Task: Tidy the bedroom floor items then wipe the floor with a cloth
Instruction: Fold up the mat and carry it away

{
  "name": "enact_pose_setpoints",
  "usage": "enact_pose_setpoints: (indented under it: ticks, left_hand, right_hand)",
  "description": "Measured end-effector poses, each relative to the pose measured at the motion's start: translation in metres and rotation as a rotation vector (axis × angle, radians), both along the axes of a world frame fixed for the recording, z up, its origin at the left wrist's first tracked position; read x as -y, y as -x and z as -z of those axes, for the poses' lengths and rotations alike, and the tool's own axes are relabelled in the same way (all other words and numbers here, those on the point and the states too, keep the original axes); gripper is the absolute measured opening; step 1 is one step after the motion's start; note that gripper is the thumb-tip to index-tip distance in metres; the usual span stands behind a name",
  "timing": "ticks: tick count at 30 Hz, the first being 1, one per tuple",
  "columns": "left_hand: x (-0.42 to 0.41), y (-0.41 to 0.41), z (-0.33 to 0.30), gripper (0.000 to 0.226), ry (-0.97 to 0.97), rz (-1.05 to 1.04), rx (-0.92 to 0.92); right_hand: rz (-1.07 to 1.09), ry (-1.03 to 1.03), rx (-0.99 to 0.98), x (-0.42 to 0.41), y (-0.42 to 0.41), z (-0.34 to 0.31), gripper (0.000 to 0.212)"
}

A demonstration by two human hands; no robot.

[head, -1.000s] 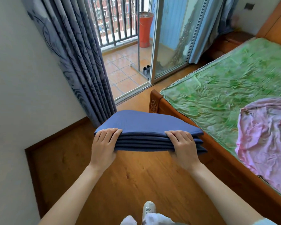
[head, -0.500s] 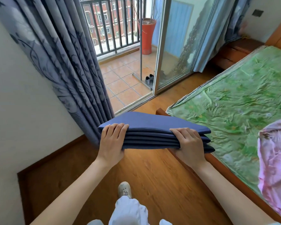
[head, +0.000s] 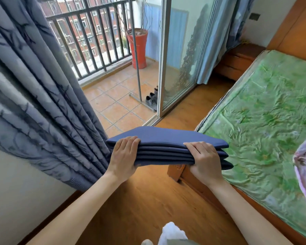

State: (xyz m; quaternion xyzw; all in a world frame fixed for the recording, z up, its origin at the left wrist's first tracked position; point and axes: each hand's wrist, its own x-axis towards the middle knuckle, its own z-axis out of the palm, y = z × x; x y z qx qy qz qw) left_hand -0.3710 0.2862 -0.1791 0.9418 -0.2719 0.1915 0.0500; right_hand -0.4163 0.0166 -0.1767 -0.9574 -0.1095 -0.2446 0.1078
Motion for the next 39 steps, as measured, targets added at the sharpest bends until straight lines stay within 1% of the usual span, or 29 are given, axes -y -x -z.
enact_pose_setpoints:
  ticks: [4, 7, 9, 12, 18, 23, 30, 33, 39]
  left_hand:
    - [0.003, -0.065, 0.002, 0.071, 0.045, 0.066, 0.004]
    - [0.011, -0.111, 0.008, 0.068, 0.084, 0.111, -0.006]
    - [0.018, -0.144, 0.015, 0.065, 0.102, 0.137, 0.004]
    - [0.034, -0.195, 0.018, 0.061, 0.138, 0.178, 0.001]
    - [0.074, -0.292, 0.008, 0.059, 0.139, 0.278, 0.027]
    - [0.108, -0.358, 0.002, 0.051, 0.157, 0.361, 0.068]
    - [0.157, -0.445, 0.007, 0.052, 0.136, 0.472, 0.023]
    - [0.179, -0.491, 0.009, 0.052, 0.116, 0.538, 0.01]
    - [0.221, -0.591, 0.004, 0.058, 0.063, 0.674, -0.025]
  right_hand:
    - [0.048, -0.007, 0.005, -0.002, -0.046, 0.002, 0.043]
    - [0.1, 0.001, -0.015, 0.005, -0.082, 0.006, 0.056]
    - [0.127, 0.019, -0.023, 0.012, -0.109, 0.01, 0.059]
    - [0.145, 0.031, -0.033, 0.027, -0.154, 0.011, 0.058]
    - [0.222, 0.005, -0.019, 0.06, -0.231, 0.008, 0.061]
    - [0.314, 0.002, -0.021, 0.083, -0.276, 0.004, 0.058]
    - [0.449, 0.022, -0.019, 0.116, -0.332, 0.007, 0.06]
    - [0.516, 0.013, -0.007, 0.125, -0.363, 0.012, 0.06]
    - [0.649, 0.009, -0.015, 0.142, -0.432, 0.014, 0.064]
